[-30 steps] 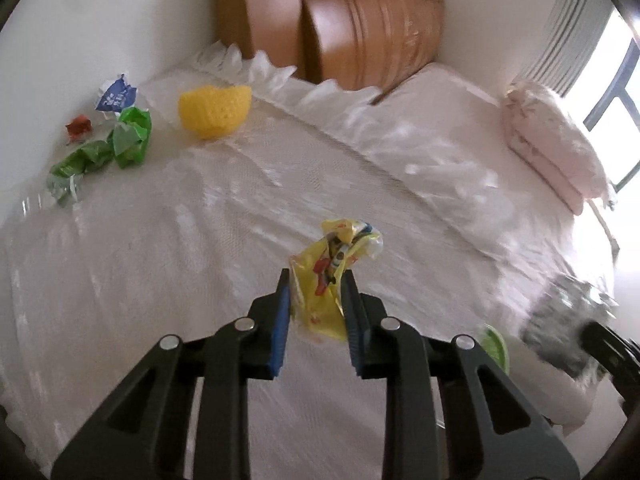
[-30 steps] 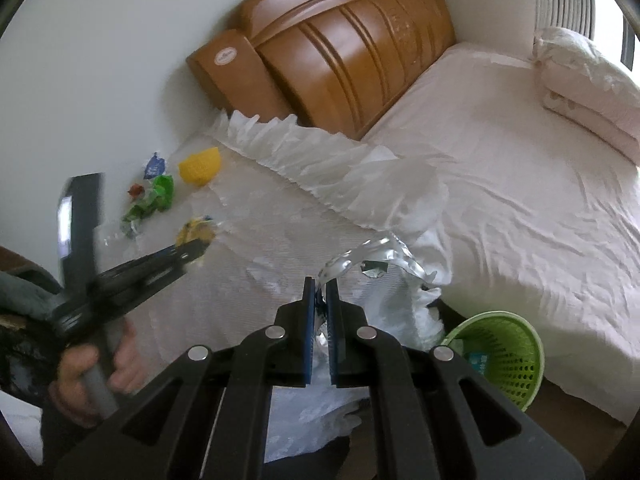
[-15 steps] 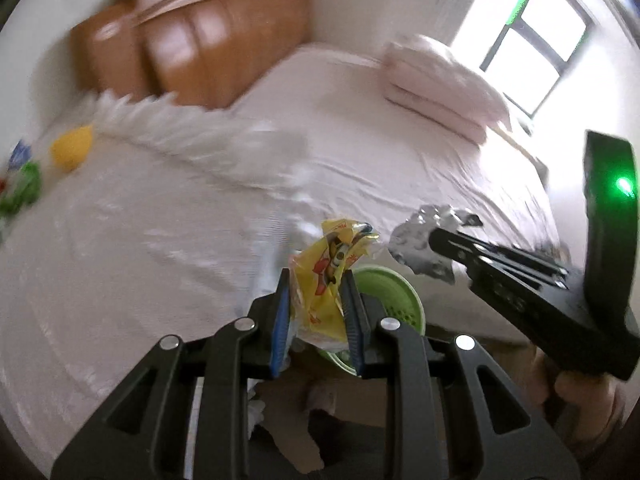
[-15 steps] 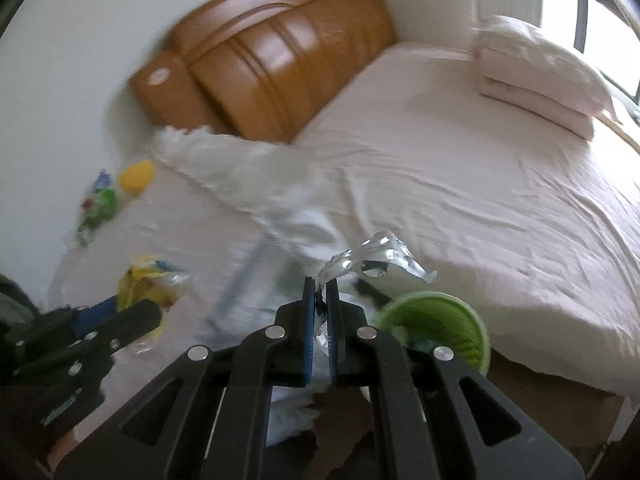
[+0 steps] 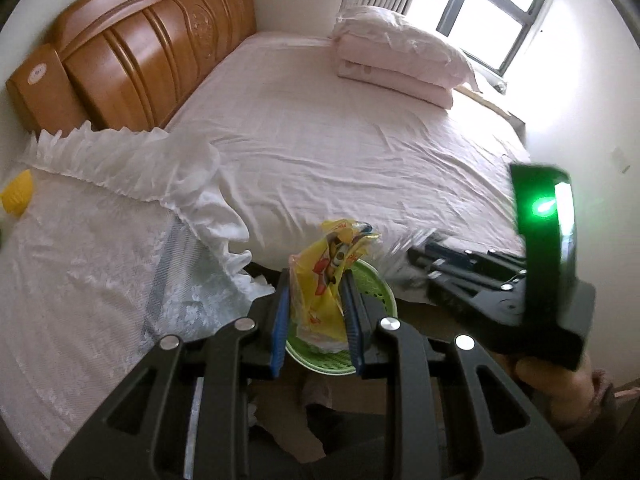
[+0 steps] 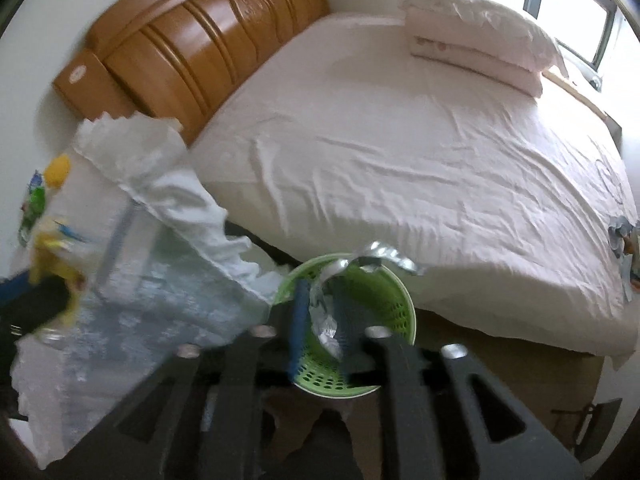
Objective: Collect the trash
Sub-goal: 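Carry the blister pack and yellow wrapper to the wastebasket and open both tools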
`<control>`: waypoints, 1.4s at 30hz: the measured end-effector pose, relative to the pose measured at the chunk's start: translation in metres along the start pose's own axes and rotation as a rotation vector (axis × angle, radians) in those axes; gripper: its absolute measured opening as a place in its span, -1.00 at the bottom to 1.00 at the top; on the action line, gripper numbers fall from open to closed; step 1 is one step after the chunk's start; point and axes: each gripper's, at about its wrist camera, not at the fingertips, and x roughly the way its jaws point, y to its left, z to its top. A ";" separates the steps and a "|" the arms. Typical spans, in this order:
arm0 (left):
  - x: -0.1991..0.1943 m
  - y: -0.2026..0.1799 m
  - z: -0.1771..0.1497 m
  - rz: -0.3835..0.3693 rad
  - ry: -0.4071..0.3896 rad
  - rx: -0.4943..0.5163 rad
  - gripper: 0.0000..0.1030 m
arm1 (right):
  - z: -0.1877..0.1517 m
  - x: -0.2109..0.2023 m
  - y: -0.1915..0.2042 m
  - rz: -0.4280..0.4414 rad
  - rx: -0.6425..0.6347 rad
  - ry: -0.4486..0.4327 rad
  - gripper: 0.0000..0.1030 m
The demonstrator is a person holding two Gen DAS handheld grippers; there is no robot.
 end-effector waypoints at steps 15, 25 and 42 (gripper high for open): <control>0.011 -0.017 0.005 0.029 0.026 0.004 -0.52 | 0.000 0.042 -0.032 -0.120 -0.010 0.074 0.95; 0.049 -0.048 0.014 0.001 0.099 0.100 -0.52 | 0.004 0.033 -0.058 -0.134 0.060 0.061 0.95; 0.067 -0.066 0.022 0.028 0.106 0.145 0.66 | 0.003 0.030 -0.085 -0.156 0.135 0.067 0.95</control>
